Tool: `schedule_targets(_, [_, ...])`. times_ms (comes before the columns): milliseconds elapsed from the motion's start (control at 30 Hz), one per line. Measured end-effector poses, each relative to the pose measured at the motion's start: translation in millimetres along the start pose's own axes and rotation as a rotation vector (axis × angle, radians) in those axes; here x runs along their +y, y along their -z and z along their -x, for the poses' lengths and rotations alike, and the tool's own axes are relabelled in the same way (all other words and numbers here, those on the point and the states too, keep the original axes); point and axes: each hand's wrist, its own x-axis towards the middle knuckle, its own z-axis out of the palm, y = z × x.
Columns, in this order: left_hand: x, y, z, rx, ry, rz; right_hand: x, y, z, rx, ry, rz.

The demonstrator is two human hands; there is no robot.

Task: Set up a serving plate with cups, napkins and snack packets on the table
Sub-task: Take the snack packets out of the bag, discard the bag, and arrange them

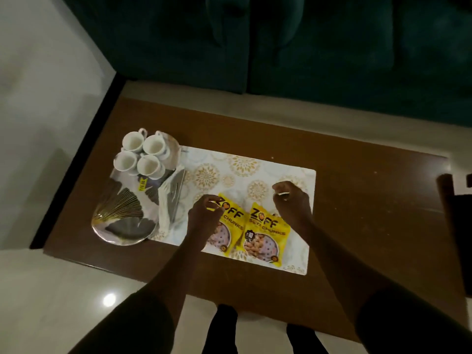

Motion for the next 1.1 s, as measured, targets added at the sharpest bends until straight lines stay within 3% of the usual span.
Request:
schedule_targets(200, [-34,20,-26,-0.088,0.059,-0.215,-12,-71,30,-0.049,-0.164,-0.113])
schedule_targets(533, [-47,2,-42,-0.22,0.12,-0.221,0,-95,44,-0.04,-0.325,-0.091])
schedule_targets(633, [-50,3,-39,-0.318,0.149,-0.128,-1,-100,46,-0.055,-0.332,-0.065])
schedule_targets(767, [-54,27,-26,-0.44,0.161,0.121,-7,-102,63,0.014,-0.171,0.019])
schedule_targets(867, [-64,55,-11,-0.526,0.219,0.337,-15,-108,81,-0.112,-0.214,-0.061])
schedule_targets(1100, [-102,131,16,-0.523,0.357,0.296,-48,-159,106,-0.267,-0.168,-0.016])
